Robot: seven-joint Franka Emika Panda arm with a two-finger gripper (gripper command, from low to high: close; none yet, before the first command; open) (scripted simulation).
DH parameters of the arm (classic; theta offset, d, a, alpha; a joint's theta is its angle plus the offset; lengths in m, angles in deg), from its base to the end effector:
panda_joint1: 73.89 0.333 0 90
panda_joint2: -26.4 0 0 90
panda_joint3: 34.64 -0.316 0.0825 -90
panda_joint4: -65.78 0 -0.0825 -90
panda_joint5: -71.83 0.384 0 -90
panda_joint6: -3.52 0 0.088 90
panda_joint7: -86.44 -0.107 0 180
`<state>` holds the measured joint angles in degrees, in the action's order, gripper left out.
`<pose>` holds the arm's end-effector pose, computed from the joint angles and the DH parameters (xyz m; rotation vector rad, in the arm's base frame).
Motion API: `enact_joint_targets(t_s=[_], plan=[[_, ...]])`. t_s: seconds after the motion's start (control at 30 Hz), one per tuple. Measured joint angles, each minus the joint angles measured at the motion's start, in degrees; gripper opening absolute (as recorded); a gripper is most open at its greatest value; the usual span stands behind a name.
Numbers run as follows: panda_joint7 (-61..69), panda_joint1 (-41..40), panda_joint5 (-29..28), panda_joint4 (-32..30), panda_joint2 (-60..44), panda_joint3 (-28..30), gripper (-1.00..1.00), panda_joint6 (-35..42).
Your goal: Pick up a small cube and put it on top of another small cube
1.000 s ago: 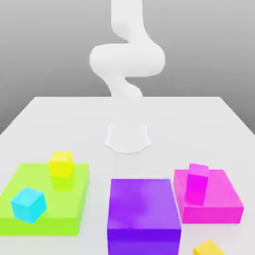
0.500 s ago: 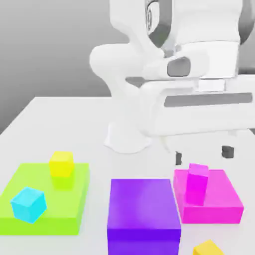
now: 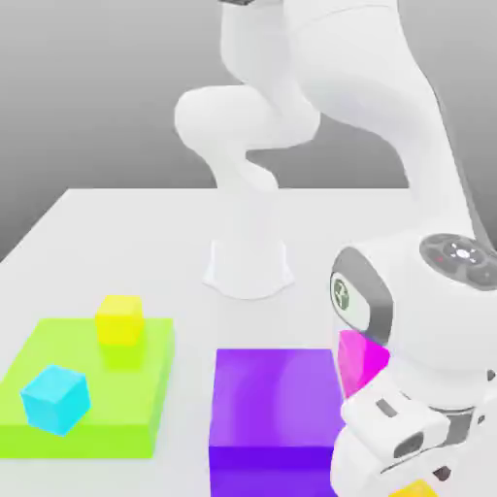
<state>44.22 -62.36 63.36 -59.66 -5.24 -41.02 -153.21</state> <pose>0.5201 0.1769 0.1317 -3.1048 0.4769 -0.0008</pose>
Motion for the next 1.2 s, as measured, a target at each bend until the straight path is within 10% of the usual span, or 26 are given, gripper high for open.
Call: enact_joint_targets(t_s=[0.33,1.0,1.17,1.2], plan=[[1.35,-1.0,1.81,-1.66,7.11,-1.42,-1.0,5.46],[30.43,7.45,14.21,-31.95,48.88,-6.03,-1.0,16.42],[30.74,7.24,13.38,-34.94,42.33,-6.96,-1.0,6.93],[30.37,7.11,12.88,-35.28,40.62,-7.06,1.0,4.87]])
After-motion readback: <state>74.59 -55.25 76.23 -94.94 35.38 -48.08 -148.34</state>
